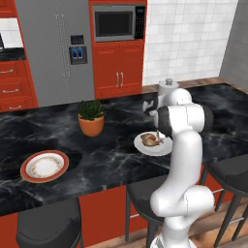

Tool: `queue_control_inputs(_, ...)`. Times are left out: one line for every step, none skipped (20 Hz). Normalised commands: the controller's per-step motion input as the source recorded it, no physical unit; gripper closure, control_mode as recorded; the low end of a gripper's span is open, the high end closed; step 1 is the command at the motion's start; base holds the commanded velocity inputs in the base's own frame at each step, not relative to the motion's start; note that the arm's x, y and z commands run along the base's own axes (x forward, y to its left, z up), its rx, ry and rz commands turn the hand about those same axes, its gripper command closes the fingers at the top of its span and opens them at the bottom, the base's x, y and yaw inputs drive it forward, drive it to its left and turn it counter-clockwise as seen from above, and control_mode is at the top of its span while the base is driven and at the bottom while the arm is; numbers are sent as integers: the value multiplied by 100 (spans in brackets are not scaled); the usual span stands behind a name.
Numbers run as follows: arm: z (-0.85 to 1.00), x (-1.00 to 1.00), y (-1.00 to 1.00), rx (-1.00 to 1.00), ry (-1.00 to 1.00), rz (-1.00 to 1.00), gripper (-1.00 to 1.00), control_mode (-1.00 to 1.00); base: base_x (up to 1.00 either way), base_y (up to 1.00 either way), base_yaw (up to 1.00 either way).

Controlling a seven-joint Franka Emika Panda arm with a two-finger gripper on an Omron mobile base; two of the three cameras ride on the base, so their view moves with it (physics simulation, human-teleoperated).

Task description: Take the chicken drumsticks from the pan and place one on each plate on the dining counter.

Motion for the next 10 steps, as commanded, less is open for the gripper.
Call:
queue_control_inputs(32, -8, 0, 0, -6, 0, -100, -100, 0, 0, 0)
queue_control_inputs(71, -22, 0, 0, -20, 0, -100, -100, 0, 0, 0)
queue_control_inputs(100, -31, 0, 0, -38, 4, -100, -100, 0, 0, 0)
queue_control_inputs(100, -31, 0, 1, -49, 6, -100, -100, 0, 0, 0)
queue_control_inputs(100, -44, 0, 0, -60, 17, -100, -100, 0, 0, 0)
queue_control_inputs(100, -47, 0, 0, -64, 20, -100, -100, 0, 0, 0)
queue_control_inputs(100, -51, 0, 0, -69, 23, -100, -100, 0, 0, 0)
queue_control_inputs(100, -62, 0, 0, -76, 24, -100, -100, 0, 0, 0)
queue_control_inputs(89, -68, 0, 0, -82, 22, -100, -100, 0, 0, 0)
queue_control_inputs(75, -79, 0, 0, -89, 19, -100, -100, 0, 0, 0)
